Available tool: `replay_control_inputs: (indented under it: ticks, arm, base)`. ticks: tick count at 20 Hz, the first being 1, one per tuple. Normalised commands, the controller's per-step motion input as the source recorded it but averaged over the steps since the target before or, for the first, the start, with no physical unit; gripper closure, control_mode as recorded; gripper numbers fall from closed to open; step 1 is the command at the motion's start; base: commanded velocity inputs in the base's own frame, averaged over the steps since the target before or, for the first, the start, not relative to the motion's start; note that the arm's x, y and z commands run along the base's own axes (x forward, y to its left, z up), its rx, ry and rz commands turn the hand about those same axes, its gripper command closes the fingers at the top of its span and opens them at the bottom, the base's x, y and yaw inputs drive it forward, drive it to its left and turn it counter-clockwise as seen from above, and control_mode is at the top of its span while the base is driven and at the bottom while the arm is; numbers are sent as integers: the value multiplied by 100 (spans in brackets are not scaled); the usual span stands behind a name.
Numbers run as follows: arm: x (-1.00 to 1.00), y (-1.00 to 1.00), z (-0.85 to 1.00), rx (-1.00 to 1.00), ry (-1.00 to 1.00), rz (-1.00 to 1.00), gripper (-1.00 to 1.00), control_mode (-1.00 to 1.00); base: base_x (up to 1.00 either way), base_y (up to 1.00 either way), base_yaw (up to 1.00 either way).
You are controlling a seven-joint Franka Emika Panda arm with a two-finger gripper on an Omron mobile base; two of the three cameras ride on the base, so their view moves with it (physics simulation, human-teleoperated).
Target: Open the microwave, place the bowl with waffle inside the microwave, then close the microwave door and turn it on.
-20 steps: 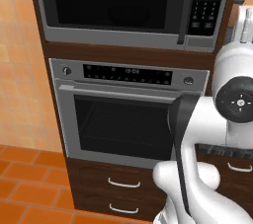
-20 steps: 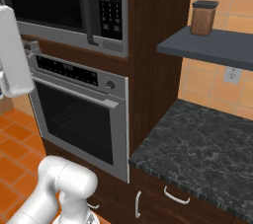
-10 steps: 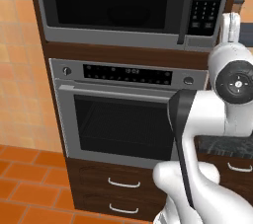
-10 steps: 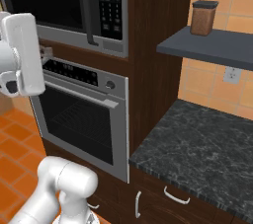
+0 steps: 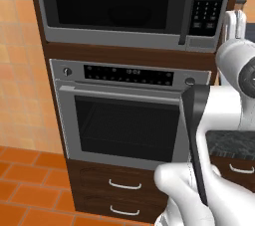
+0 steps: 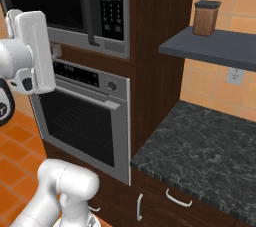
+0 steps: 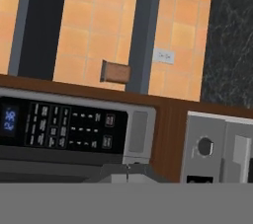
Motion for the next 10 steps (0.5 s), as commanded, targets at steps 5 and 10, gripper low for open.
replay_control_inputs:
  ticks: [5,10]
  arm:
    - [22,0,30,0,2,0,100,-100]
    - [38,0,-3,-2,3,1,100,-100]
  base:
    - [0,0,0]
    - [0,0,0]
